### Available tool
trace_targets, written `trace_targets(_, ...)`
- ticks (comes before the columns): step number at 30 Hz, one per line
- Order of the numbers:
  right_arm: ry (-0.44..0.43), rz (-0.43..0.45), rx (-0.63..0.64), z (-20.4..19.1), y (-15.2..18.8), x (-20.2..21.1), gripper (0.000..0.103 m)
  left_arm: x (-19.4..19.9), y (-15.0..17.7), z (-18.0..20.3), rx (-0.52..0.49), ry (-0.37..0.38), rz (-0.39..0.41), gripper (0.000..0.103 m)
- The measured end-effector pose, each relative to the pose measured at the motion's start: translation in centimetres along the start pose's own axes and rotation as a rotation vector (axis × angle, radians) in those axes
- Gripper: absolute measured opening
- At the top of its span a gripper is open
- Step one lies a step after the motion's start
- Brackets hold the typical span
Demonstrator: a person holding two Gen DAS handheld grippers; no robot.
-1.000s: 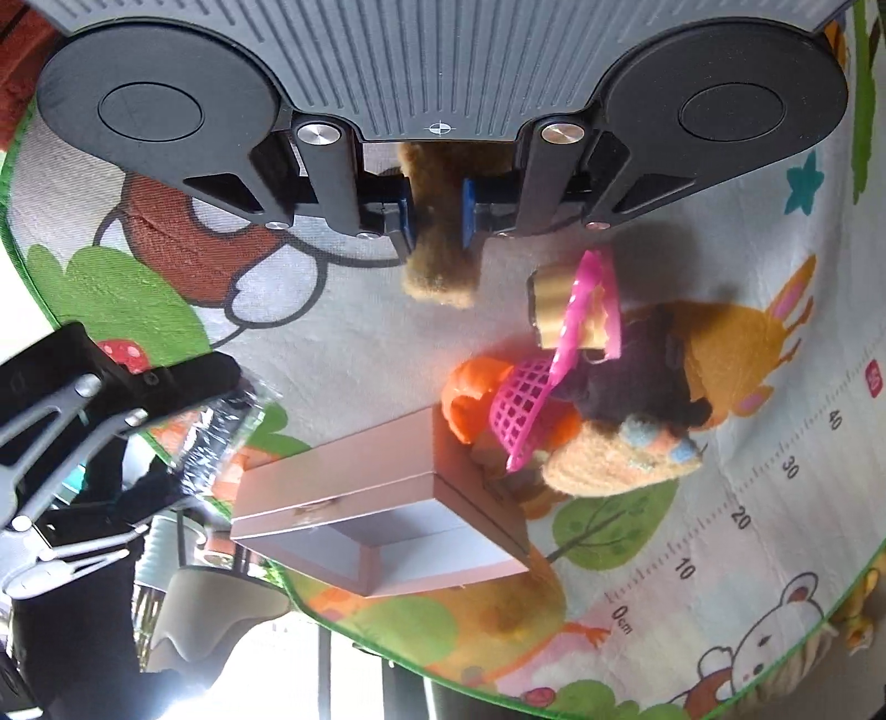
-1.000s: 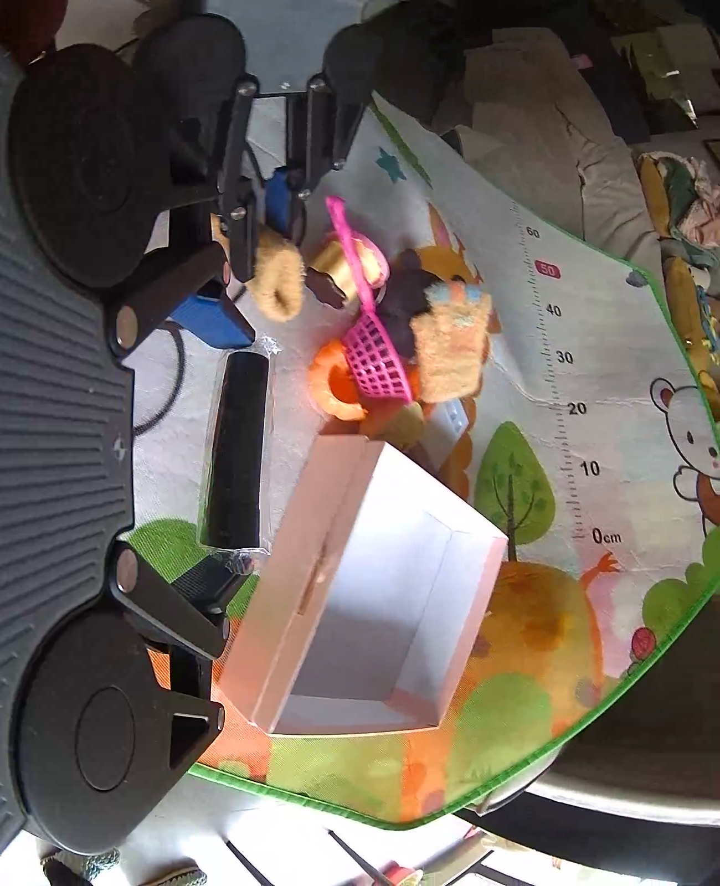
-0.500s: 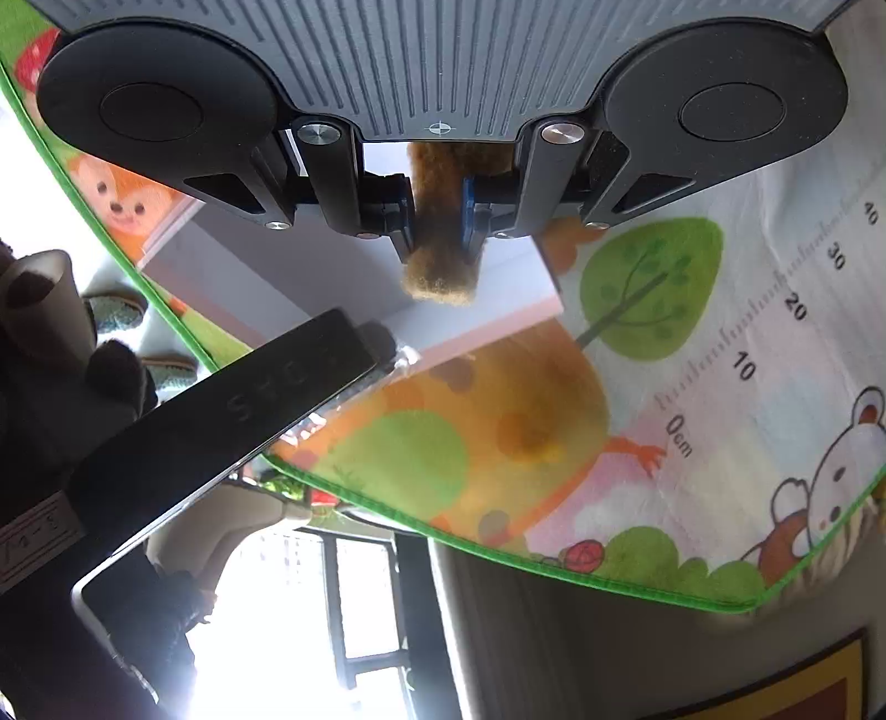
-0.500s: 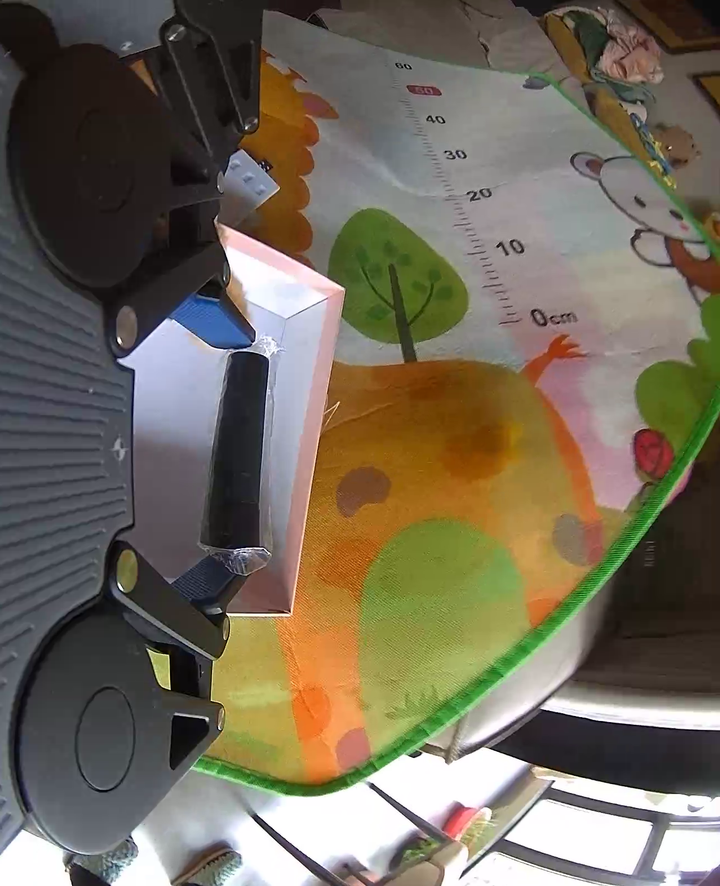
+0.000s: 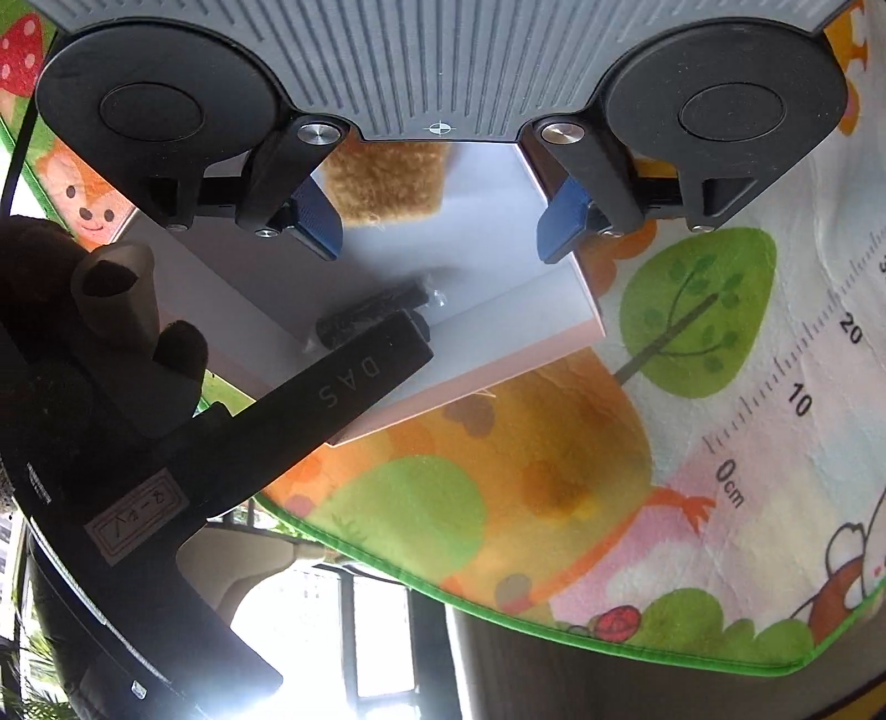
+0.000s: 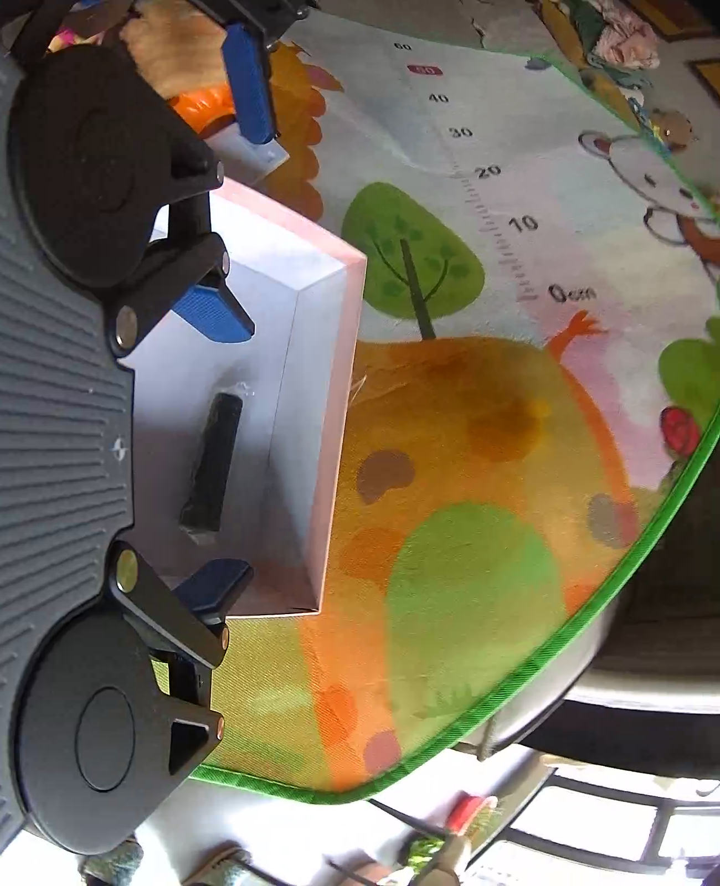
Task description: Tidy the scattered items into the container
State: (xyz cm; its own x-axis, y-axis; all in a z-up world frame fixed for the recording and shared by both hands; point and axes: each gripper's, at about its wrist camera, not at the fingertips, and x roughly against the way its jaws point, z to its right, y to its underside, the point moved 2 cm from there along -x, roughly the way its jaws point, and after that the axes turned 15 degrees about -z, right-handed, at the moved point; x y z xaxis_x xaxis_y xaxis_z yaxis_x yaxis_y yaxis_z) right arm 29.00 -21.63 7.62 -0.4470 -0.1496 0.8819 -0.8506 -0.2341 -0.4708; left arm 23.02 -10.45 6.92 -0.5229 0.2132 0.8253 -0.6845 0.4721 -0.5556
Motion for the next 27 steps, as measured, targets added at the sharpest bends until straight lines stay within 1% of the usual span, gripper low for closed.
trace_targets(1,-0.009,0.025,0.034,-0.9,0.8,1.1,0.086,1.0,0.5,0.0,0.015,0.001,0.024,0.092)
trace_targets(2,-0.023,0.043,0.065,-1.9,1.5,2.0,0.086,2.2,1.2,0.1,0.028,0.007,0.052,0.094)
trace_targets(4,-0.049,0.066,0.122,-3.8,2.8,3.4,0.087,4.8,3.0,0.1,0.05,0.001,0.105,0.095)
trace_targets(6,-0.067,0.085,0.19,-6.5,4.2,4.3,0.087,7.3,5.7,-0.9,0.074,-0.051,0.149,0.096)
trace_targets(7,-0.073,0.095,0.218,-7.7,4.8,4.6,0.087,8.2,7.2,-1.5,0.085,-0.083,0.157,0.097)
trace_targets(9,-0.081,0.126,0.275,-10.4,5.9,5.2,0.087,9.7,10.3,-2.7,0.113,-0.132,0.144,0.097)
trace_targets(10,-0.082,0.14,0.302,-11.6,6.4,5.4,0.086,10.2,11.9,-3.2,0.134,-0.144,0.129,0.097)
trace_targets(12,-0.088,0.161,0.371,-14.2,7.5,5.6,0.081,11.0,14.9,-4.2,0.171,-0.148,0.088,0.098)
trace_targets(14,-0.122,0.138,0.435,-16.5,8.2,5.3,0.071,11.5,17.8,-4.8,0.196,-0.149,0.05,0.099)
trace_targets(15,-0.149,0.111,0.459,-17.5,8.5,5.1,0.069,11.6,19.3,-5.1,0.216,-0.15,0.03,0.1)
trace_targets(17,-0.193,0.062,0.484,-19.2,9.2,4.4,0.069,11.4,21.5,-5.5,0.252,-0.145,-0.007,0.1)
trace_targets(19,-0.206,0.033,0.5,-20.7,10.0,3.6,0.069,11.2,23.6,-5.9,0.285,-0.146,-0.025,0.1)
trace_targets(22,-0.218,-0.017,0.543,-22.8,10.8,2.3,0.069,11.0,25.3,-6.3,0.315,-0.132,-0.036,0.1)
trace_targets(23,-0.229,-0.038,0.557,-23.4,11.2,2.0,0.066,10.8,25.5,-6.4,0.319,-0.126,-0.037,0.1)
trace_targets(24,-0.232,-0.057,0.577,-24.0,11.6,1.7,0.063,10.8,25.7,-6.4,0.32,-0.12,-0.035,0.1)
trace_targets(26,-0.199,-0.085,0.62,-25.2,12.2,1.3,0.042,10.9,26.1,-6.4,0.318,-0.11,-0.027,0.101)
trace_targets(27,-0.179,-0.088,0.63,-25.4,12.4,1.3,0.039,10.9,26.2,-6.3,0.316,-0.105,-0.024,0.101)
